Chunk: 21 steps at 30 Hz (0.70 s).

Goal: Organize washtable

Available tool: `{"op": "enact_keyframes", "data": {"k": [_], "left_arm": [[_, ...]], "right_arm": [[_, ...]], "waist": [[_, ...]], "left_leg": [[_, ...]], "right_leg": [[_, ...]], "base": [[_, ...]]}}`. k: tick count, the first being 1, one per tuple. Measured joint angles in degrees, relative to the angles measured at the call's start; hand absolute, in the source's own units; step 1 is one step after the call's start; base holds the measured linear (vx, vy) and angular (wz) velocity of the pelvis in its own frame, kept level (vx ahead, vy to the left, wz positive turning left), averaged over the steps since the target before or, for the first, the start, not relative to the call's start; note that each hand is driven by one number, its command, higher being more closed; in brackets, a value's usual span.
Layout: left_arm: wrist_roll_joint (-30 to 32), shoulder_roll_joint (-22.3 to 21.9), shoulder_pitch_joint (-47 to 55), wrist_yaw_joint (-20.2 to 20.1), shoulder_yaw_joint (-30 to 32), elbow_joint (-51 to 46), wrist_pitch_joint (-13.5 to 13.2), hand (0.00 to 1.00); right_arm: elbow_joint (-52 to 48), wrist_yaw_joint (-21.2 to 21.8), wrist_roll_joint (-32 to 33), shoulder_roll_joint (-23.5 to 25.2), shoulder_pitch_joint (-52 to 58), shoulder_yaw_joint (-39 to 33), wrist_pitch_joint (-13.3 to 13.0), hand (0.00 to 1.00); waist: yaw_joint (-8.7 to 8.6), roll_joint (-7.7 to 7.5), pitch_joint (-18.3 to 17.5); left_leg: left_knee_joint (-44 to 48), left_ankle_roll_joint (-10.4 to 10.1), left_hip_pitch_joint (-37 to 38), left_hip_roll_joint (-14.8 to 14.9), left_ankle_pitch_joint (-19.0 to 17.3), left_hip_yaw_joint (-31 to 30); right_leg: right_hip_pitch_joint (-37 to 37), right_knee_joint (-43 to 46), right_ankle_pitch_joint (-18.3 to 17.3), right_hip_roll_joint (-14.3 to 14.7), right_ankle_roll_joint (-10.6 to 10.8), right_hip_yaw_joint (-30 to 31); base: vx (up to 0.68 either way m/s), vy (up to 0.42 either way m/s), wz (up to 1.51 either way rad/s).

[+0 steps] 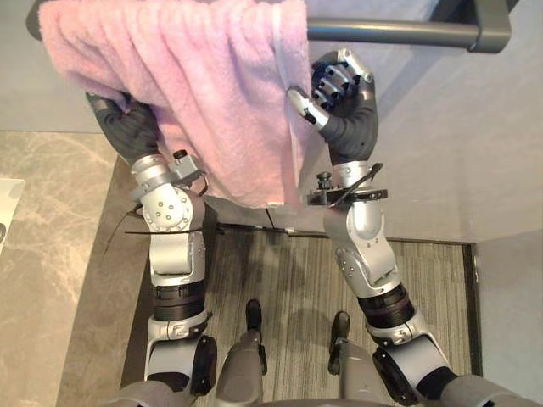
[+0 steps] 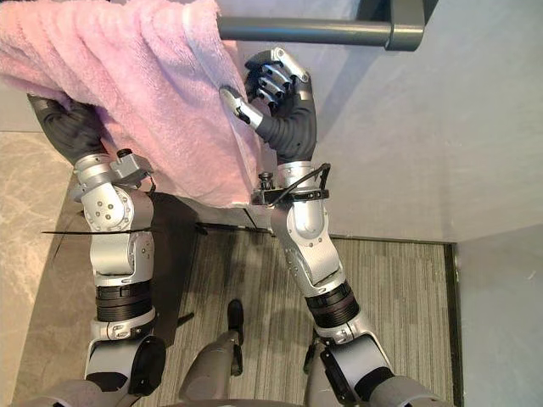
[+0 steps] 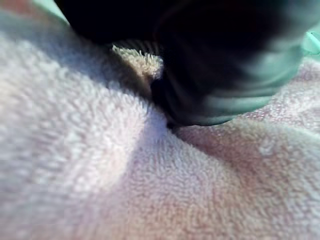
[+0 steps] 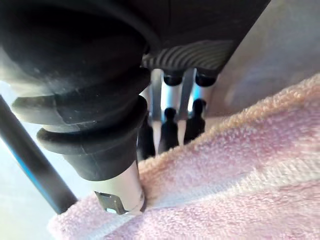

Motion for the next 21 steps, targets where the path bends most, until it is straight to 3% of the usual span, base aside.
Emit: {"op": "enact_keyframes", "data": {"k": [10,14,21], "left_arm": [[0.01,-0.78,0.21,-0.18,-0.04,-1.89,-0.55,1.0],[-0.03,-0.77,1.8,-1.21,-0.03,-3.34,-1.05,1.0],[-0.7,-0.85,2.27,-1.26,-0.2,-5.87,-2.3,1.0]], "right_arm": [[0.0,0.53,-0.75,-2.35,0.2,-2.12,-0.04,1.0],[-0.02,0.24,-0.81,-2.94,1.16,-6.56,-0.03,1.0],[-0.46,-0.75,-0.98,-6.66,1.99,-13.74,0.02,1.0]], "waist": [[-0.3,-0.05,0.51],[-1.25,-0.07,0.52],[-1.31,-0.11,0.54]], "left_leg": [[-0.13,0.17,-0.06,-0.02,0.16,0.05],[-0.11,0.38,-0.06,-0.05,0.32,0.66],[0.05,0.42,-0.44,0.04,0.35,2.14]], "right_leg": [[0.11,-0.99,0.81,0.13,0.12,0.21],[0.11,-1.13,1.25,0.09,0.12,0.38],[-0.71,-1.97,2.41,0.4,0.25,1.6]], "base": [[0.0,0.001,-0.01],[-0.01,0.003,-0.01],[-0.03,0.006,-0.1]]}}
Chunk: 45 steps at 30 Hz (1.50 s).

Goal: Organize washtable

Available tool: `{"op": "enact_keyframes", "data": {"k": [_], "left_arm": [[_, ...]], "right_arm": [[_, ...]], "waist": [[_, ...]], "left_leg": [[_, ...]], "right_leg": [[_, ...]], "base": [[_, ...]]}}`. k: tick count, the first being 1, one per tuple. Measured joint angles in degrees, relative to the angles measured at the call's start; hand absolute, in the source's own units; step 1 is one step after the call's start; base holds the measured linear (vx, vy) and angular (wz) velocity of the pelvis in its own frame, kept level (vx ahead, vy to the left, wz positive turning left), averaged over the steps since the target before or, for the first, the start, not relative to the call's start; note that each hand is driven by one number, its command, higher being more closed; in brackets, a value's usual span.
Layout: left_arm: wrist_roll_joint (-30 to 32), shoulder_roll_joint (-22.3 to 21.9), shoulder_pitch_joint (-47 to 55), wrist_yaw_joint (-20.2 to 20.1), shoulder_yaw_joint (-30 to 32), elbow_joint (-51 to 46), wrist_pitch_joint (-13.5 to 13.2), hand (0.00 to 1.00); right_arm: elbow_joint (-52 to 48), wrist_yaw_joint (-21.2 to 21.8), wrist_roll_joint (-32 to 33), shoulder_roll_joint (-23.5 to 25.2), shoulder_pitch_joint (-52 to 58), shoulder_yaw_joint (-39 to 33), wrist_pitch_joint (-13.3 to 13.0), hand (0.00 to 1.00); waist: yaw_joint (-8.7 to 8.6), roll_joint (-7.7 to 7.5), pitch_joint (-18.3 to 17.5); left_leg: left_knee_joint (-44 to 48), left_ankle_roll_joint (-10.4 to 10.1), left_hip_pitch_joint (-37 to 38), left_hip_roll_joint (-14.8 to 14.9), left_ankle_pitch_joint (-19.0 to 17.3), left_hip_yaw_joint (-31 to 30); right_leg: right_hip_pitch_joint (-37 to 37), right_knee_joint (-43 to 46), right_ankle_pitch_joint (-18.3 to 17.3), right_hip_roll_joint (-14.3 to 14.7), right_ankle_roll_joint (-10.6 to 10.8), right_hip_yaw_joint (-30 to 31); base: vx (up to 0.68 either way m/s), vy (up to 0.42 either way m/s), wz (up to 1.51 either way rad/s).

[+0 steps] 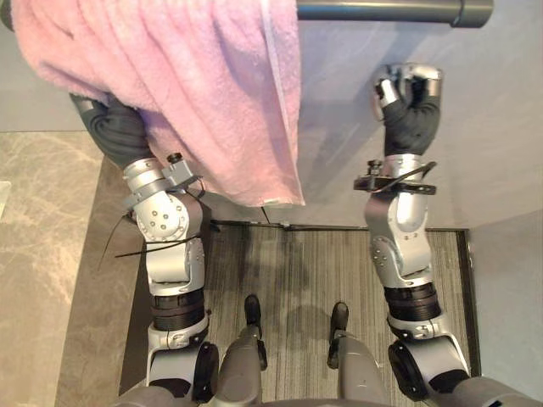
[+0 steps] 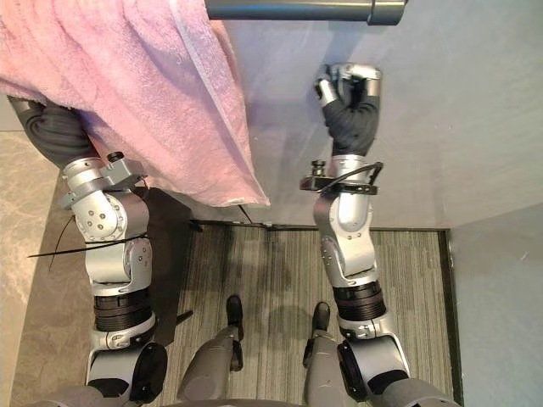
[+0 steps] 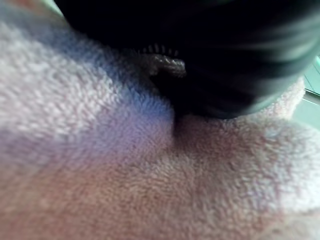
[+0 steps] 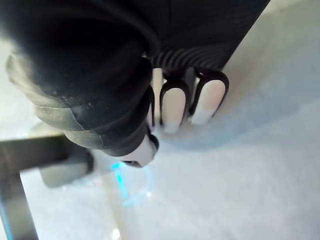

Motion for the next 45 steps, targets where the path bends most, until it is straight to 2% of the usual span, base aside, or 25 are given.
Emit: {"op": "enact_keyframes", "data": {"k": [7,8,13,16,23,26,34,37,38,45], "left_arm": [[-1.09,-0.78,0.08,-1.23,-1.74,-2.08,-0.72,1.0],[-1.1,-1.03,0.21,-1.22,-2.01,-2.71,-0.81,1.0],[-1.2,-1.03,0.48,-1.23,-2.11,-3.12,-1.16,1.0],[-1.25,-1.24,2.4,-1.23,-2.11,-3.82,-1.18,1.0],[-1.56,-1.7,2.37,-1.23,-3.83,-3.91,-1.2,1.0],[-1.69,-1.7,2.32,-1.25,-4.7,-3.46,-1.21,1.0],[-2.19,-1.4,1.5,-1.72,-6.07,-2.01,-1.44,1.0],[-3.16,-1.38,-0.47,-2.45,-6.91,-0.07,-1.51,1.0],[-3.18,-1.38,-0.65,-2.45,-7.11,-0.08,-1.54,1.0],[-3.23,-1.37,-0.76,-2.5,-7.07,0.05,-1.54,1.0]], "right_arm": [[-2.89,-0.74,-0.16,-1.91,2.33,-3.96,0.05,1.0],[-3.09,-0.78,-0.16,-1.95,2.57,-4.53,0.05,0.0],[-3.85,-0.08,0.04,-1.66,4.45,-3.21,0.08,0.0],[-3.84,2.91,1.11,-1.63,4.8,0.62,0.31,0.0],[-1.14,8.97,10.04,1.32,4.03,13.11,0.39,0.0],[-1.05,10.65,12.51,1.74,2.39,16.13,0.39,0.0],[3.17,12.1,18.42,1.54,-3.31,17.61,0.43,0.0],[5.18,11.98,20.22,0.64,-6.6,17.44,0.42,0.0],[5.21,11.98,20.49,0.59,-6.94,17.43,0.42,1.0],[7.76,11.69,20.62,0.57,-8.33,16.0,0.42,1.0]], "waist": [[-0.06,-0.02,0.0],[-0.05,-0.07,0.01],[-0.01,-0.19,0.04],[-0.11,-0.26,0.08],[0.1,-0.29,0.06],[0.12,-0.29,0.06],[0.57,-0.56,-0.01],[1.69,-0.63,-0.05],[1.66,-0.67,-0.07],[1.81,-0.88,-0.18]], "left_leg": [[0.07,-0.01,-0.16,0.18,-0.04,0.06],[0.09,-0.02,-0.16,0.23,-0.06,0.09],[1.18,0.02,-0.62,0.86,-0.61,0.3],[3.24,-0.13,-1.49,1.35,-1.66,0.72],[5.3,-0.19,-2.72,2.02,-2.06,0.21],[6.48,-0.08,-3.77,2.06,-2.16,-0.63],[6.99,-0.06,-4.72,1.95,-2.04,-2.29],[6.44,-0.21,-4.66,1.87,-1.31,-2.65],[6.14,-0.25,-4.65,1.84,-1.1,-2.81],[2.44,-0.6,-2.82,1.69,0.99,-3.02]], "right_leg": [[-0.08,-0.04,0.02,0.13,0.03,0.14],[-0.08,-0.04,0.03,0.17,0.03,0.16],[-0.17,-0.03,0.03,0.59,0.03,0.3],[-0.6,0.2,0.03,0.95,0.03,0.82],[-1.08,1.02,0.08,1.43,-0.07,0.85],[-1.07,1.19,0.08,1.33,-0.07,0.03],[-1.08,1.88,0.05,1.12,-0.11,-1.53],[-1.09,1.9,0.06,1.1,-0.11,-1.76],[-1.1,1.9,0.06,1.1,-0.11,-1.78],[-0.89,1.89,0.1,1.28,-0.16,-1.89]], "base": [[0.02,0.003,0.0],[0.0,0.0,0.0],[0.0,-0.006,-0.03],[-0.01,-0.019,-0.12],[0.0,0.0,0.0],[-0.04,0.013,0.12],[-0.03,0.015,0.1],[0.02,0.007,0.04],[0.03,0.011,0.1],[0.02,0.004,0.02]]}}
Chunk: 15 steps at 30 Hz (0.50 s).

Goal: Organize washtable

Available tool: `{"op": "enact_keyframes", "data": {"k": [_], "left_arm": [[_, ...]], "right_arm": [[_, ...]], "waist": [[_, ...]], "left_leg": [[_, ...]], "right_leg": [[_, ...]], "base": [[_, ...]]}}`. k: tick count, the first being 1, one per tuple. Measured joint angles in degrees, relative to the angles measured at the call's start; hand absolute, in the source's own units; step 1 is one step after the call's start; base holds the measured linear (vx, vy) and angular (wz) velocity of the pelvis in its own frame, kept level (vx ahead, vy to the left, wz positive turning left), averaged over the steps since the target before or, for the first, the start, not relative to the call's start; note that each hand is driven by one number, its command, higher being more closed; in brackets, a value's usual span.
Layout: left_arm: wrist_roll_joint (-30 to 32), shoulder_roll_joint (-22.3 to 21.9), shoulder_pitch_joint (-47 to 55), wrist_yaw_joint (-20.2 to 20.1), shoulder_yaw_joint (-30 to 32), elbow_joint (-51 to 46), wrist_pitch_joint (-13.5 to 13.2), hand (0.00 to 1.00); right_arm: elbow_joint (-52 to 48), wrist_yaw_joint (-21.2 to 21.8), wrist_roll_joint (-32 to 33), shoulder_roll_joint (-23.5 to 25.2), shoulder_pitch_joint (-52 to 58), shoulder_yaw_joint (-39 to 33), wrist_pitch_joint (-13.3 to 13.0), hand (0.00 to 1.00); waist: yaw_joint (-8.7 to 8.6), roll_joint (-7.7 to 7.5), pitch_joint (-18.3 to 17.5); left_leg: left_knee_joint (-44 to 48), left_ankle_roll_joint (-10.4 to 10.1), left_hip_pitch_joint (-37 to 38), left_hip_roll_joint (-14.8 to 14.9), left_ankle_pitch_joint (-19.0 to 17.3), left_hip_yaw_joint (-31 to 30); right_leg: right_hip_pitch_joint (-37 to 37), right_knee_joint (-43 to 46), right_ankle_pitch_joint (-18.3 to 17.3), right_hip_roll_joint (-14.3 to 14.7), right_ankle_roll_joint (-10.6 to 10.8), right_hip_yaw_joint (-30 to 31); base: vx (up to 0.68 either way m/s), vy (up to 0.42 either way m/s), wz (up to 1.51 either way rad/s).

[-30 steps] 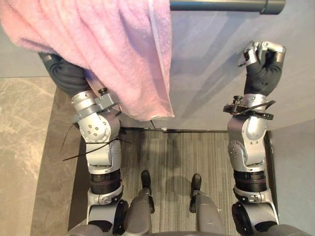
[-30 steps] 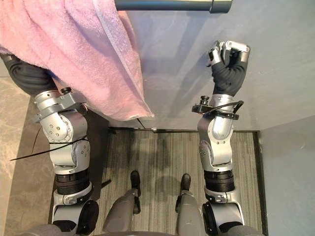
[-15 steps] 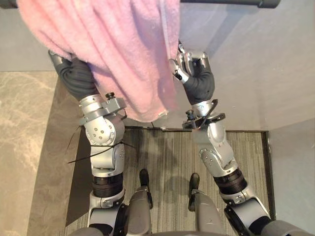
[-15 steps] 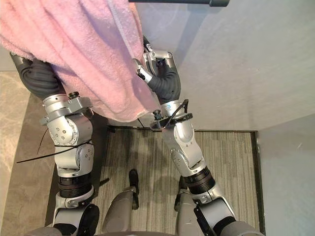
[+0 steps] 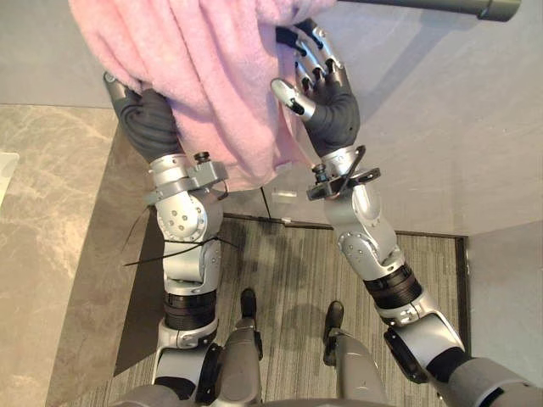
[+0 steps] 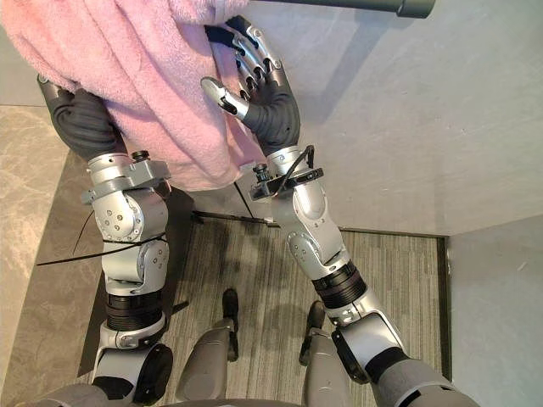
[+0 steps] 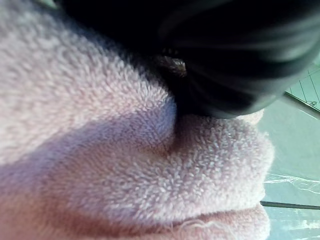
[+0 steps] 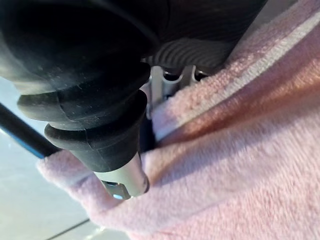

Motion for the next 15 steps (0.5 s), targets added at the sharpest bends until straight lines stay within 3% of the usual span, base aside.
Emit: {"op": "enact_keyframes", "data": {"k": [10,15], "left_arm": [[0.03,0.12,0.01,-0.21,0.75,2.21,-0.03,1.0],[0.07,1.82,0.59,-1.36,0.68,3.99,-0.02,1.0]], "right_arm": [[1.98,0.19,-0.09,-0.5,0.15,-2.45,0.0,1.0],[2.14,0.71,-0.13,-2.07,1.73,-5.01,0.0,1.0]], "waist": [[-0.22,-0.27,-0.1],[-0.47,-2.14,-1.2]], "left_leg": [[-4.96,-0.1,3.15,-0.08,2.63,0.12],[-6.4,-0.05,4.0,-0.15,3.48,0.08]], "right_leg": [[1.08,-0.98,0.54,0.55,-0.72,0.17],[1.33,-1.27,0.56,0.64,-0.73,0.18]], "base": [[0.0,0.001,-0.01],[0.02,0.003,0.0]]}}
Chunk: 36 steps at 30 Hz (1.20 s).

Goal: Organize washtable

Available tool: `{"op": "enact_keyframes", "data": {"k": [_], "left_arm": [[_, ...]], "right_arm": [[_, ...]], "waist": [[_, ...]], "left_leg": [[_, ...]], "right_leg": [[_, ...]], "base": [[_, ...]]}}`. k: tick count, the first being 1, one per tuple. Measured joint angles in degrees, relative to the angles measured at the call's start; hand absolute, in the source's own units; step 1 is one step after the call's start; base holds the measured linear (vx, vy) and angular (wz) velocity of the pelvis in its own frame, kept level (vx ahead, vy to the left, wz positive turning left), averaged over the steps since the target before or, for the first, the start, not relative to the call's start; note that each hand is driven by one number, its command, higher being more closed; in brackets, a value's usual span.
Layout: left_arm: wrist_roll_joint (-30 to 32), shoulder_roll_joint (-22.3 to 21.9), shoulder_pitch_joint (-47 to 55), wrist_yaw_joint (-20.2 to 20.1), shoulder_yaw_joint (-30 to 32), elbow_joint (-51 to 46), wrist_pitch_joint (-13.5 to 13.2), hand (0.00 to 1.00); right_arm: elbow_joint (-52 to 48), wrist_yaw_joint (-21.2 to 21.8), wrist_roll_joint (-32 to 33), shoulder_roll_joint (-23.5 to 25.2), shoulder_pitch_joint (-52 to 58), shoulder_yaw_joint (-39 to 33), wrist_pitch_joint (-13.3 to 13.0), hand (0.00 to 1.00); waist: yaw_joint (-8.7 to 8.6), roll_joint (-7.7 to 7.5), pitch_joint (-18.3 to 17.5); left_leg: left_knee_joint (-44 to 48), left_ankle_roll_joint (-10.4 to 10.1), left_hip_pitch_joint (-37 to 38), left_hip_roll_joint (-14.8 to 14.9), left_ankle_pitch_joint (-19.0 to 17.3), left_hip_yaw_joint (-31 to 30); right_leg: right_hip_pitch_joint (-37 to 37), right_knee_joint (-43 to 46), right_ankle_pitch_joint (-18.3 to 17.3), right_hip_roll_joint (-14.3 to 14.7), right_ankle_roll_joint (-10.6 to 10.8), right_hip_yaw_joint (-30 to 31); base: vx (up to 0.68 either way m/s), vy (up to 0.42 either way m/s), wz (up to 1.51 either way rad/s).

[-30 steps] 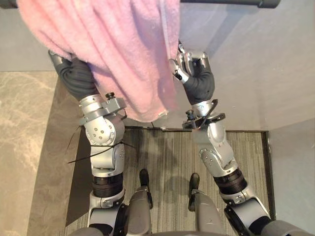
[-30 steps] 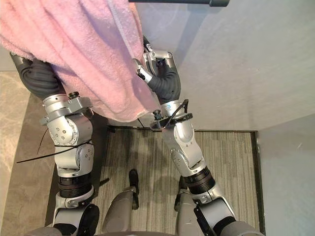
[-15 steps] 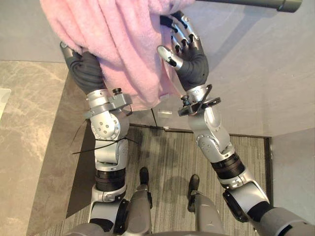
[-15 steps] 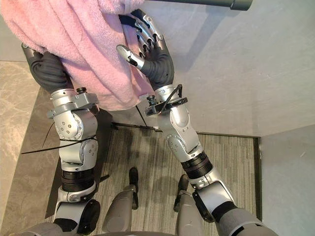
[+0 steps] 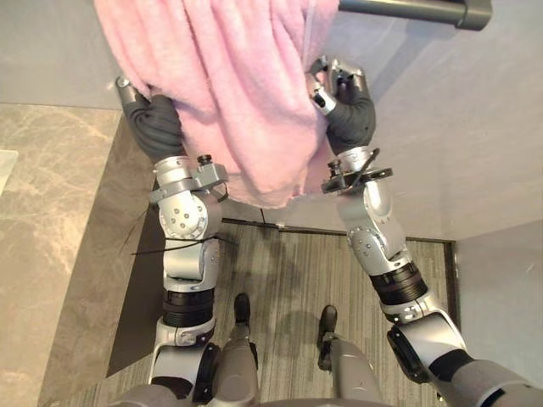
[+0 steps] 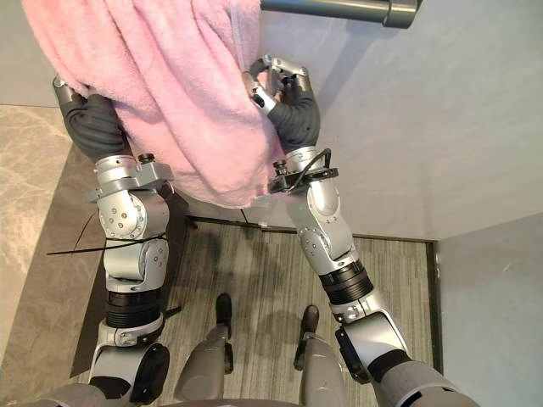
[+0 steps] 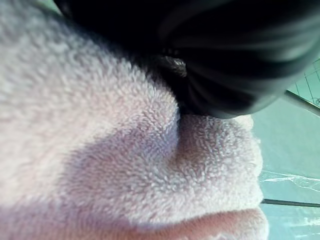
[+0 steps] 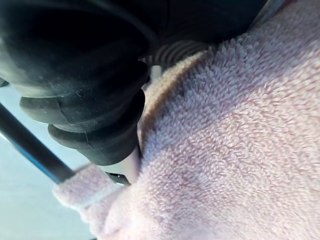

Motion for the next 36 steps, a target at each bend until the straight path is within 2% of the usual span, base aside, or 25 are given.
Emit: {"op": "enact_keyframes", "data": {"k": [4,7,11,19,27,36], "left_arm": [[-0.02,0.94,0.8,-1.17,0.12,0.86,0.01,1.0],[-0.02,1.46,2.0,-1.21,0.53,1.16,0.0,1.0],[-0.08,2.77,1.94,-2.13,0.56,2.02,-0.01,1.0],[-0.6,3.27,1.91,-2.15,1.3,1.79,-0.04,1.0],[-2.18,3.16,1.87,-2.17,1.2,-0.49,-1.18,1.0],[-2.12,3.12,1.86,-2.39,0.28,-0.5,-1.14,1.0]], "right_arm": [[0.16,1.18,-0.02,-3.09,1.48,-2.99,0.03,1.0],[1.14,1.45,-0.01,-3.69,1.54,-3.99,0.04,1.0],[1.82,2.12,-0.02,-5.29,2.14,-6.02,0.13,1.0],[1.88,2.16,-0.22,-5.35,2.48,-6.07,0.31,1.0],[1.76,2.17,-0.55,-4.55,3.95,-6.64,0.25,1.0],[0.96,2.16,-1.66,-4.46,6.01,-9.03,-0.01,1.0]], "waist": [[-0.48,-0.15,-0.09],[-1.25,-0.42,-0.26],[-1.36,-1.03,-0.62],[-1.3,-1.04,-0.63],[-1.34,-1.14,-0.72],[-1.31,-1.84,-1.57]], "left_leg": [[-1.13,0.26,1.67,-0.47,0.2,0.02],[-1.51,0.29,2.39,-0.58,0.21,0.18],[-1.91,0.29,3.16,-0.64,0.21,0.55],[-2.0,0.3,3.62,-0.65,0.21,1.57],[-2.08,0.3,4.02,-0.63,0.2,1.78],[-2.49,0.31,4.11,-0.63,0.21,1.84]], "right_leg": [[1.39,-0.75,0.11,-0.25,0.17,0.02],[2.15,-1.49,0.33,-0.28,0.37,0.16],[2.59,-1.9,0.51,-0.22,0.46,0.43],[2.67,-2.61,1.24,-0.01,0.47,1.53],[3.75,-4.39,2.33,0.16,0.48,1.74],[3.84,-4.8,2.36,0.2,0.49,1.74]], "base": [[0.03,0.014,-0.01],[0.01,0.007,-0.02],[0.02,0.014,-0.05],[0.01,0.009,-0.07],[0.0,0.001,0.0],[0.01,0.001,0.0]]}}
